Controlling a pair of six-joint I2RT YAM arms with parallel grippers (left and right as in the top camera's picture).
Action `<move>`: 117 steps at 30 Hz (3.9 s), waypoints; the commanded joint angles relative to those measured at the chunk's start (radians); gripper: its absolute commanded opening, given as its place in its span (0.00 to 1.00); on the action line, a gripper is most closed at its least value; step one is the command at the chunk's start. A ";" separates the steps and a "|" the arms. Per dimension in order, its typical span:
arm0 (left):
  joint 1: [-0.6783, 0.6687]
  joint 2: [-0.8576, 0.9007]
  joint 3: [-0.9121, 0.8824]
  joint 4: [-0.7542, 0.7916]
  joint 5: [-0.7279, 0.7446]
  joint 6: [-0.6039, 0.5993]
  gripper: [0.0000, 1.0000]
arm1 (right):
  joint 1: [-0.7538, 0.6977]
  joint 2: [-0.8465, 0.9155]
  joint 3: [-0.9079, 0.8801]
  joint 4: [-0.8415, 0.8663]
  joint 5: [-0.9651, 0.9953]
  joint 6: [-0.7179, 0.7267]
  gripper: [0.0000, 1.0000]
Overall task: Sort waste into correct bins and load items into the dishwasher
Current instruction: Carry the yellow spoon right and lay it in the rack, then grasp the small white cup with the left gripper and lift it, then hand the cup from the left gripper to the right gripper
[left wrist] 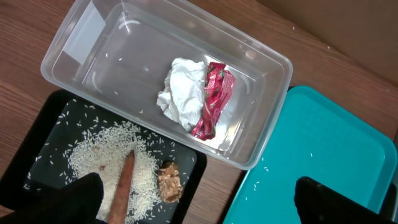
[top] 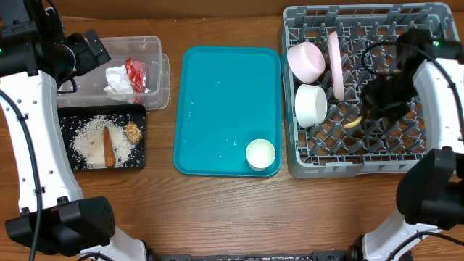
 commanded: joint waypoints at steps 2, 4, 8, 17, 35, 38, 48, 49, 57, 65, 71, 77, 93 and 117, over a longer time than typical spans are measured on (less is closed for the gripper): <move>-0.007 -0.010 0.014 0.000 0.000 0.015 1.00 | 0.007 -0.015 -0.018 0.015 -0.016 0.055 0.04; -0.007 -0.010 0.014 0.002 -0.001 0.015 1.00 | 0.017 -0.015 -0.018 0.025 -0.027 0.054 0.05; -0.007 -0.010 0.014 0.002 0.000 0.015 1.00 | 0.026 -0.015 -0.018 0.108 -0.156 -0.094 0.39; -0.007 -0.010 0.014 -0.006 0.053 0.025 1.00 | 0.006 -0.035 0.130 0.057 -0.209 -0.332 0.89; -0.710 0.155 -0.439 0.192 0.310 0.418 0.99 | 0.005 -0.187 0.332 -0.125 -0.020 -0.447 1.00; -0.774 0.236 -0.439 0.185 0.257 0.410 0.96 | 0.005 -0.187 0.332 -0.126 -0.020 -0.447 1.00; -0.792 0.362 -0.431 0.155 0.206 0.380 0.04 | 0.005 -0.187 0.332 -0.121 -0.020 -0.447 1.00; -0.789 0.362 -0.418 0.142 0.206 0.376 0.04 | 0.005 -0.187 0.332 -0.121 -0.020 -0.447 1.00; -0.621 0.359 -0.045 -0.152 0.561 0.417 0.04 | 0.058 -0.187 0.331 -0.105 -0.158 -0.454 0.99; -0.383 0.359 0.068 -0.227 1.202 0.473 0.04 | 0.307 -0.186 0.303 0.144 -0.377 -0.500 0.99; -0.321 0.359 0.068 -0.379 1.340 0.486 0.04 | 0.465 -0.172 0.298 0.456 -0.526 -0.543 0.99; -0.321 0.327 0.068 -0.437 1.477 0.460 0.04 | 0.472 -0.152 0.298 0.541 -0.687 -0.606 0.97; -0.322 0.168 0.069 -0.437 1.508 0.366 0.04 | 0.518 -0.093 0.298 0.621 -0.858 -0.735 0.80; -0.320 0.168 0.069 -0.433 1.477 0.366 0.27 | 0.541 -0.094 0.298 0.586 -0.884 -0.757 0.44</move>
